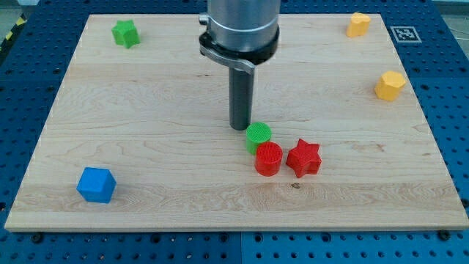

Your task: Slide your hand to the left of green star

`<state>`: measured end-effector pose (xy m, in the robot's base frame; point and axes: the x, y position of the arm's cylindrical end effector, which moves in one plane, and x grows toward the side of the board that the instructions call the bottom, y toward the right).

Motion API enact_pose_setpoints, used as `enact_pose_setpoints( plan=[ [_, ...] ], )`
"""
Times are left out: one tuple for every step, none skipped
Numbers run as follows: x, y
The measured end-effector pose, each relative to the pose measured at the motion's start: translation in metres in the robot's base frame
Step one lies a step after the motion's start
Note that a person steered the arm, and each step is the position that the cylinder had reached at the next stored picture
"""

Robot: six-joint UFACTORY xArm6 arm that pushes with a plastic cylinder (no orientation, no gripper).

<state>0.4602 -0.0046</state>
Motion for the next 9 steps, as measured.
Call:
enact_pose_setpoints(
  plan=[
    [-0.011, -0.042],
    [-0.013, -0.049],
    [-0.013, -0.050],
    [-0.013, -0.051],
    [-0.013, -0.061],
    [-0.014, -0.087],
    [-0.018, -0.104],
    [-0.021, -0.110],
    [-0.025, -0.128]
  ],
)
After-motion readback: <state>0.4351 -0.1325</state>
